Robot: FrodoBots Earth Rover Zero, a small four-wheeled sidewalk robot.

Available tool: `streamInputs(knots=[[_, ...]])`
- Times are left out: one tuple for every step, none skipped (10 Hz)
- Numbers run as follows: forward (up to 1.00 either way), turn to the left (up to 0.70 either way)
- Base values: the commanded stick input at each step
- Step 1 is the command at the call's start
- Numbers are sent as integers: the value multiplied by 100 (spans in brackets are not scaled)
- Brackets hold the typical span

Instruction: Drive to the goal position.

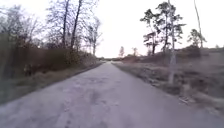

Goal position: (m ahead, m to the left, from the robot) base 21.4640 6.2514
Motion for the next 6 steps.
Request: streamInputs(knots=[[100, 1], [100, 1], [100, 1], [100, 1], [100, 1], [100, 1]])
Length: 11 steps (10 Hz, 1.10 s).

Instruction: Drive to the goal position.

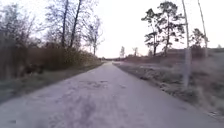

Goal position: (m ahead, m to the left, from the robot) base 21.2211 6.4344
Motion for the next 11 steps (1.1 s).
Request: streamInputs(knots=[[100, 1], [100, 1], [100, 1], [100, 1], [100, 1], [100, 1], [100, 1], [100, 2], [100, 22], [100, 35], [100, 37]])
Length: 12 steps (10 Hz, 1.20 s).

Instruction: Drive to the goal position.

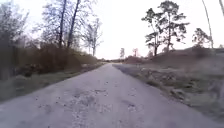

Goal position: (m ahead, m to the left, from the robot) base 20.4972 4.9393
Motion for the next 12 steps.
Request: streamInputs(knots=[[100, 10], [100, 1], [100, 1], [100, 1], [100, 1], [100, 1], [100, 1], [100, 1], [100, 1], [100, 1], [100, 1], [100, 2]])
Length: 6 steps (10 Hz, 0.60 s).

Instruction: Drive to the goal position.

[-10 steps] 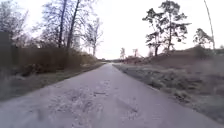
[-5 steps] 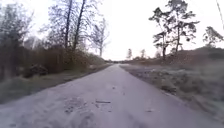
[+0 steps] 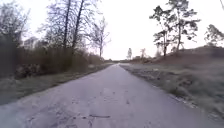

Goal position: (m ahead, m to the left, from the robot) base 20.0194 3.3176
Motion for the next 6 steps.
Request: streamInputs(knots=[[100, 10], [100, 22], [100, 35], [100, 30], [100, 12], [100, 1]])
